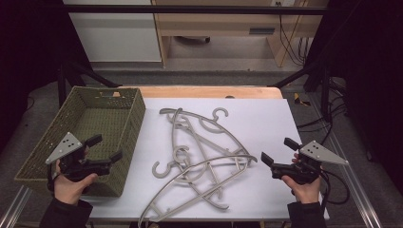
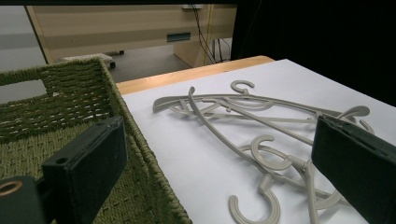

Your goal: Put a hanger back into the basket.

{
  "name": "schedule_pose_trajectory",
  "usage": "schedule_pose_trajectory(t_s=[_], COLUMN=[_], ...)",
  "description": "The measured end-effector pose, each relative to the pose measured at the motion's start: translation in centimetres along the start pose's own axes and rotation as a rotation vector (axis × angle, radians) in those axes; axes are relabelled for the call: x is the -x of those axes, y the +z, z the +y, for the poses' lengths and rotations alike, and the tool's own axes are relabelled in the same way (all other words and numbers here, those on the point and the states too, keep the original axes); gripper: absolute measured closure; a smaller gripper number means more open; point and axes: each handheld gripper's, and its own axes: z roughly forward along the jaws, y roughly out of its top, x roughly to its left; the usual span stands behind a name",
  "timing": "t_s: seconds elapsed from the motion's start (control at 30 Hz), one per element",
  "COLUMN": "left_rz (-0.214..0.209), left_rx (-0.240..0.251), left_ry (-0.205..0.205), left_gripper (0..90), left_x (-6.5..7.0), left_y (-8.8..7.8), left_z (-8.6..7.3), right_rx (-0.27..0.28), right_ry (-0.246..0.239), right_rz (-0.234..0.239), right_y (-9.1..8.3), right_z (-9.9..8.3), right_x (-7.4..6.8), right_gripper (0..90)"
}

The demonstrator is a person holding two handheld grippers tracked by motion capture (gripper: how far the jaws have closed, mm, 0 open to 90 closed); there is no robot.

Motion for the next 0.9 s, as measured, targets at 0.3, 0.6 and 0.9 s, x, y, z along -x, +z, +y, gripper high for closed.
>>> schedule_pose_trajectory(t_s=[0.3,0.6,0.9], left_rz=[-0.026,-0.072,-0.142], left_rx=[-0.030,-0.095,-0.222], left_ry=[0.023,0.074,0.139], left_gripper=[4.6,7.2,10.8], left_x=[1.0,3.5,6.5], left_y=[0.4,1.7,4.4], left_z=[0.1,0.2,-1.0], right_rx=[0.000,-0.020,-0.032], right_ry=[-0.004,-0.030,-0.030], right_rz=[-0.004,-0.001,-0.001], right_y=[-0.3,0.0,0.0], right_z=[0.1,0.2,0.2], right_x=[0.1,-0.4,-0.5], right_gripper=[1.0,1.0,1.0])
